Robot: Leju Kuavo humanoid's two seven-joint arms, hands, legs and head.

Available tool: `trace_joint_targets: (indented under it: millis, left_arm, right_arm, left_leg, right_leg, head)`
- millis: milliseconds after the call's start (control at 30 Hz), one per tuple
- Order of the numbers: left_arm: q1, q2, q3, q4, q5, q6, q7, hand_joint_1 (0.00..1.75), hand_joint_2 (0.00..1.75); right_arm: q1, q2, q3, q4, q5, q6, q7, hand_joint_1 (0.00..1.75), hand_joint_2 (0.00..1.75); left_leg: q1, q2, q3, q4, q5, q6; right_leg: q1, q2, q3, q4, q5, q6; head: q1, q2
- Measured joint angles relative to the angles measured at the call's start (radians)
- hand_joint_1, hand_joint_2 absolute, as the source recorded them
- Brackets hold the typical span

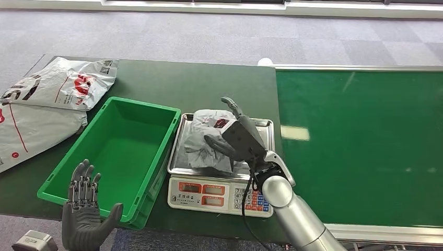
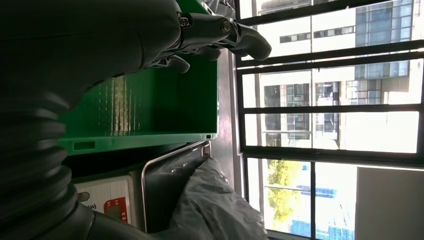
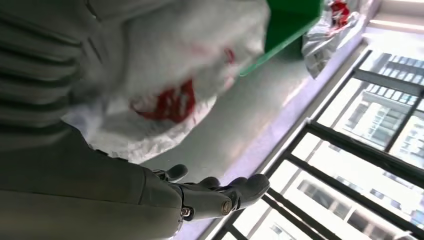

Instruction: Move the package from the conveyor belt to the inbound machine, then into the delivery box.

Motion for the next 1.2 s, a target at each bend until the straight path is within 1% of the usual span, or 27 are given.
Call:
trace_joint_targets:
  millis: [100,133,233,333,433,533,567,600,667,700,733,800,867,967,1100,1200]
  left_arm:
    - [-0.002,0.0,0.0,0.0,-0.005,0.0,-0.006,0.0,1.75]
    - [-0.003,0.0,0.0,0.0,-0.011,0.001,-0.01,0.0,1.75]
    - [-0.013,0.001,-0.007,-0.002,-0.066,0.022,-0.027,0.0,1.75]
    - [-0.04,0.009,-0.033,-0.015,-0.183,0.077,-0.022,0.0,1.75]
    - [-0.071,0.021,-0.066,-0.031,-0.311,0.14,0.016,0.0,1.75]
    - [-0.101,0.04,-0.101,-0.043,-0.425,0.178,0.08,0.0,1.75]
    - [-0.116,0.049,-0.118,-0.045,-0.468,0.183,0.112,0.0,1.75]
    - [-0.135,0.059,-0.14,-0.045,-0.513,0.184,0.151,0.0,1.75]
    - [-0.184,0.077,-0.19,-0.034,-0.616,0.18,0.254,0.0,1.75]
    - [-0.216,0.082,-0.219,-0.018,-0.668,0.177,0.311,0.0,1.75]
    - [-0.255,0.085,-0.247,0.004,-0.717,0.174,0.368,0.0,1.75]
    - [-0.341,0.085,-0.306,0.06,-0.787,0.164,0.453,0.0,1.75]
    - [-0.413,0.079,-0.357,0.113,-0.823,0.154,0.505,0.0,1.75]
    - [-0.499,0.062,-0.413,0.198,-0.851,0.132,0.57,0.0,1.75]
    - [-0.599,0.029,-0.469,0.331,-0.875,0.11,0.638,0.0,1.75]
    - [-0.683,-0.008,-0.497,0.481,-0.886,0.11,0.677,0.0,1.75]
  right_arm:
    - [0.013,0.001,-0.013,-0.032,-0.021,-0.014,-0.043,0.0,1.75]
    - [0.019,0.001,-0.017,-0.043,-0.035,-0.025,-0.074,0.0,1.75]
    - [0.047,0.001,-0.035,-0.099,-0.09,-0.073,-0.211,0.0,1.75]
    - [0.085,-0.002,-0.057,-0.182,-0.136,-0.117,-0.314,0.0,1.75]
    - [0.128,-0.009,-0.081,-0.256,-0.171,-0.14,-0.353,0.0,1.75]
    - [0.185,-0.02,-0.114,-0.319,-0.192,-0.172,-0.383,0.0,1.75]
    - [0.217,-0.022,-0.131,-0.347,-0.191,-0.212,-0.413,0.0,1.75]
    - [0.254,-0.024,-0.151,-0.378,-0.189,-0.274,-0.454,0.0,1.75]
    - [0.326,-0.023,-0.195,-0.453,-0.185,-0.456,-0.548,0.0,1.75]
    - [0.359,-0.019,-0.215,-0.495,-0.186,-0.536,-0.582,0.0,1.75]
    - [0.391,-0.013,-0.235,-0.538,-0.187,-0.592,-0.603,0.0,1.75]
    - [0.451,0.002,-0.272,-0.607,-0.19,-0.623,-0.614,0.0,1.75]
    - [0.495,0.013,-0.304,-0.648,-0.196,-0.625,-0.614,0.0,1.75]
    - [0.546,0.018,-0.34,-0.675,-0.25,-0.627,-0.615,0.0,1.75]
    - [0.598,0.018,-0.372,-0.667,-0.334,-0.627,-0.614,0.0,1.75]
    - [0.615,0.012,-0.379,-0.653,-0.347,-0.626,-0.614,0.0,1.75]
  left_leg:
    - [0.0,0.0,0.0,0.0,0.0,0.0]
    - [0.0,0.0,0.0,0.0,0.0,0.0]
    - [0.0,0.0,0.0,0.0,0.0,0.0]
    - [0.0,0.0,0.0,0.0,0.0,0.0]
    - [0.0,0.0,0.001,0.0,0.0,0.0]
    - [0.0,-0.001,0.001,0.001,0.0,0.0]
    - [0.0,-0.003,0.001,0.001,0.0,0.0]
    - [0.0,-0.005,0.001,0.001,0.0,0.0]
    - [0.0,-0.008,-0.001,0.001,0.0,0.001]
    - [0.0,-0.008,-0.001,0.001,0.0,0.001]
    - [-0.001,-0.007,-0.002,0.001,0.0,0.001]
    - [-0.001,-0.006,-0.002,0.001,0.0,0.001]
    - [-0.001,-0.004,-0.001,0.001,0.0,0.001]
    - [-0.001,-0.002,-0.001,0.001,0.001,0.001]
    - [-0.001,-0.002,-0.001,0.001,0.001,0.002]
    - [-0.001,-0.002,-0.002,0.001,0.001,0.002]
  right_leg:
    - [0.0,0.0,0.0,0.0,0.0,0.0]
    - [0.0,0.0,0.0,0.0,0.0,0.0]
    - [0.0,0.0,0.0,0.0,0.0,0.0]
    - [0.0,0.0,0.0,0.0,0.0,0.0]
    - [0.0,0.0,0.0,0.0,0.0,0.0]
    - [0.0,-0.001,0.0,-0.001,0.0,0.0]
    - [0.0,-0.004,0.0,-0.001,0.0,0.0]
    - [0.0,-0.006,0.0,-0.001,-0.001,0.0]
    - [-0.001,-0.01,0.001,-0.001,-0.001,0.0]
    - [-0.001,-0.009,0.0,-0.001,-0.001,0.0]
    - [-0.001,-0.009,0.0,-0.001,-0.001,0.0]
    - [-0.002,-0.008,0.0,-0.001,0.0,0.0]
    - [-0.002,-0.006,0.0,-0.001,0.0,0.0]
    - [-0.002,-0.004,-0.001,-0.001,0.001,0.0]
    - [-0.002,-0.004,-0.001,-0.001,0.002,0.0]
    - [-0.002,-0.004,-0.001,-0.001,0.002,0.0]
  head:
    - [0.0,0.0]
    - [0.0,0.0]
    - [0.0,0.0]
    - [0.0,0.0]
    - [0.0,0.0]
    - [0.0,0.0]
    - [0.0,0.0]
    - [0.0,0.0]
    - [0.0,0.0]
    - [0.0,0.0]
    - [0.0,0.0]
    - [0.0,0.0]
    - [0.0,0.0]
    - [0.0,0.0]
    - [0.0,0.0]
    - [0.0,0.0]
